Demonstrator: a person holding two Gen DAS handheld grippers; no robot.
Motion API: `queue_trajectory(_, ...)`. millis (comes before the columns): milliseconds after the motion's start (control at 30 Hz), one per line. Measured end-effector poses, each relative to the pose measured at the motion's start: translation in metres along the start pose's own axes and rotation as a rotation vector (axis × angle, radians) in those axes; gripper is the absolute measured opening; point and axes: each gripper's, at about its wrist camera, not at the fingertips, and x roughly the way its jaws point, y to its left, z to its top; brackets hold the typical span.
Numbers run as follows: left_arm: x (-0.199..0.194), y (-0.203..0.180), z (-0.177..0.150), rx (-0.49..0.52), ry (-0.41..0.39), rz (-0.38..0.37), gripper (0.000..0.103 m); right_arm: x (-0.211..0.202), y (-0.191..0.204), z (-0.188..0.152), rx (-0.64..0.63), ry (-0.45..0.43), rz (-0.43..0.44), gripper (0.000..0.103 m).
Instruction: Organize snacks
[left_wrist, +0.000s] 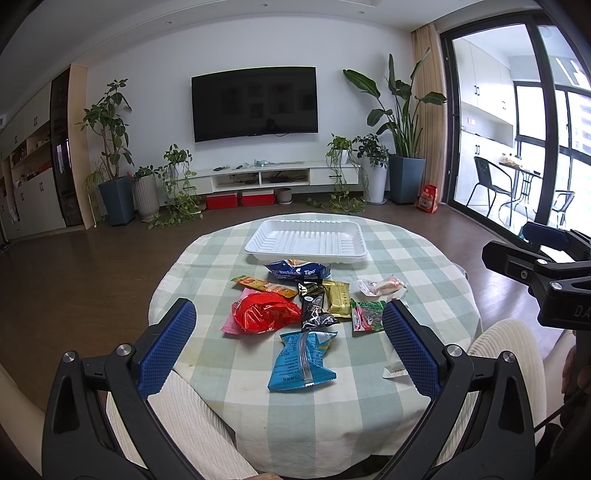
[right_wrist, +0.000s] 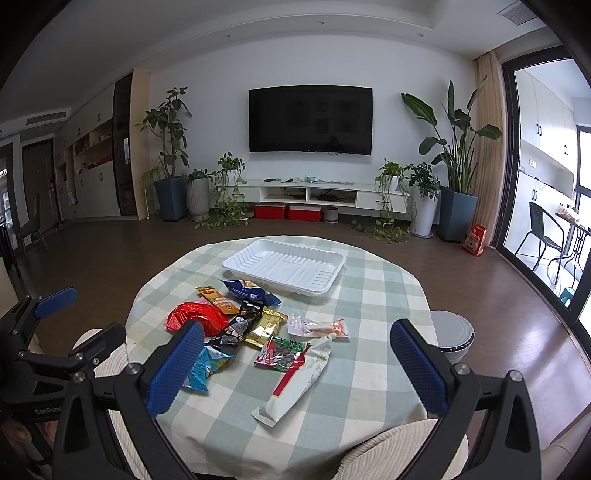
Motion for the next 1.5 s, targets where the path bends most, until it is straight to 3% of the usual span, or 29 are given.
queue_trajectory(1233, 0.000, 0.000, 0.000, 0.001, 0.001, 0.002, 0.102, -0.004, -0.005, 0.006, 0.003, 0.013, 0.006, 0.103)
queue_trajectory(1500, 0.002, 0.005, -0.004, -0.002, 0.012, 0.008, 0.102, 0.019, 0.000, -0.010, 0.012, 0.052, 0.018, 0.103)
